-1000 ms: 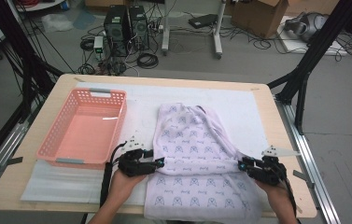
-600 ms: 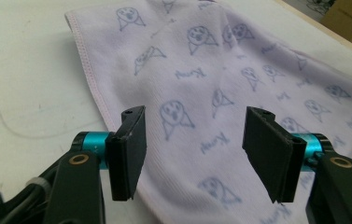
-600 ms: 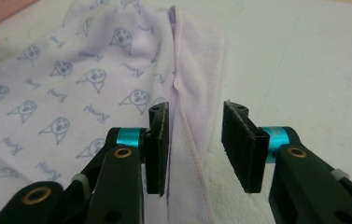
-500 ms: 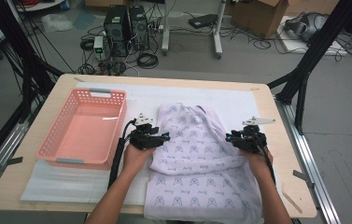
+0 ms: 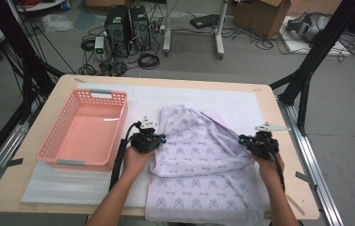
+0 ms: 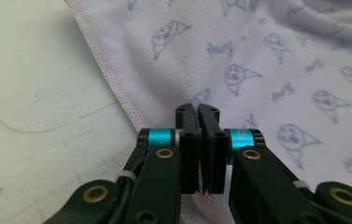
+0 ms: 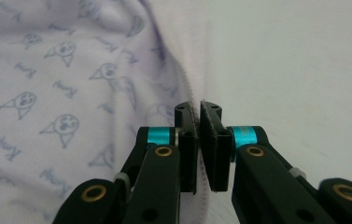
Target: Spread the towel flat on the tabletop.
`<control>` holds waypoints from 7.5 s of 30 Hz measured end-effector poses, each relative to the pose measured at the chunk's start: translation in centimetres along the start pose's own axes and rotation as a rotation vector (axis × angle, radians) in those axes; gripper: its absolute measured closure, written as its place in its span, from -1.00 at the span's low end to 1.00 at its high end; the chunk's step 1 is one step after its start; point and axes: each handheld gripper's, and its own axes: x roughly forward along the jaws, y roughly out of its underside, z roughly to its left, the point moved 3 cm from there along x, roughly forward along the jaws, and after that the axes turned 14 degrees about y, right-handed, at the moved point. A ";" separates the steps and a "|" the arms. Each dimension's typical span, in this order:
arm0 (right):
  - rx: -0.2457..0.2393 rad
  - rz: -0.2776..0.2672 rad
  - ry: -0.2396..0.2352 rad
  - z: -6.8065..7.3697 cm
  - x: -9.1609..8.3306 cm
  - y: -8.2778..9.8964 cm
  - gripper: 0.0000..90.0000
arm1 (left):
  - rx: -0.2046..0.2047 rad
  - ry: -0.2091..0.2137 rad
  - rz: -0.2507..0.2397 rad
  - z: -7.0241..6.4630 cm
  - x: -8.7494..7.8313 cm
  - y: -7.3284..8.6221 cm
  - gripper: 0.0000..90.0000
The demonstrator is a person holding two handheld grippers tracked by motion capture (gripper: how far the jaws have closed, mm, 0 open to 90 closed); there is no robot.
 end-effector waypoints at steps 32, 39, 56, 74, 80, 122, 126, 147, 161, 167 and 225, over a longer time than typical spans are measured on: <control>-0.219 -0.072 -0.059 3.7 0.5 -2.8 0.43 | 0.017 0.041 -0.069 -1.1 -0.9 -1.4 -0.01; -0.275 -0.005 -0.144 6.6 5.0 -4.6 0.47 | 0.002 0.025 -0.088 0.1 -0.3 -1.8 -0.02; -0.087 -0.025 -0.074 0.4 4.0 -4.8 0.77 | -0.077 -0.012 -0.110 1.9 0.7 -1.4 -0.08; -0.111 0.067 -0.073 1.7 5.6 -5.0 0.87 | -0.058 -0.045 -0.091 2.6 2.1 -3.6 -0.10; -0.145 0.070 -0.117 1.5 4.6 -4.5 0.87 | -0.096 0.019 -0.102 2.4 4.5 -3.8 -0.10; 0.072 0.127 0.107 -4.2 1.3 -1.5 0.93 | 0.063 0.067 -0.024 -2.1 -2.8 2.7 0.88; 0.111 0.213 0.132 -6.0 1.0 1.1 0.93 | 0.061 0.103 -0.008 -2.9 -2.9 3.7 0.88; 0.068 0.011 0.118 -4.3 -1.8 2.5 0.43 | 0.067 0.069 0.023 -0.8 3.5 -4.9 0.20; 0.049 -0.002 0.045 -3.1 -1.7 2.9 0.49 | 0.167 0.044 0.171 -2.6 8.6 -3.6 0.35; 0.051 -0.005 0.039 -2.9 -1.8 2.9 0.51 | 0.165 0.057 0.176 -2.8 8.5 -3.7 0.91; -0.025 -0.089 0.204 -2.9 8.9 -6.0 0.95 | -0.192 -0.222 -0.133 6.2 2.0 -4.5 0.93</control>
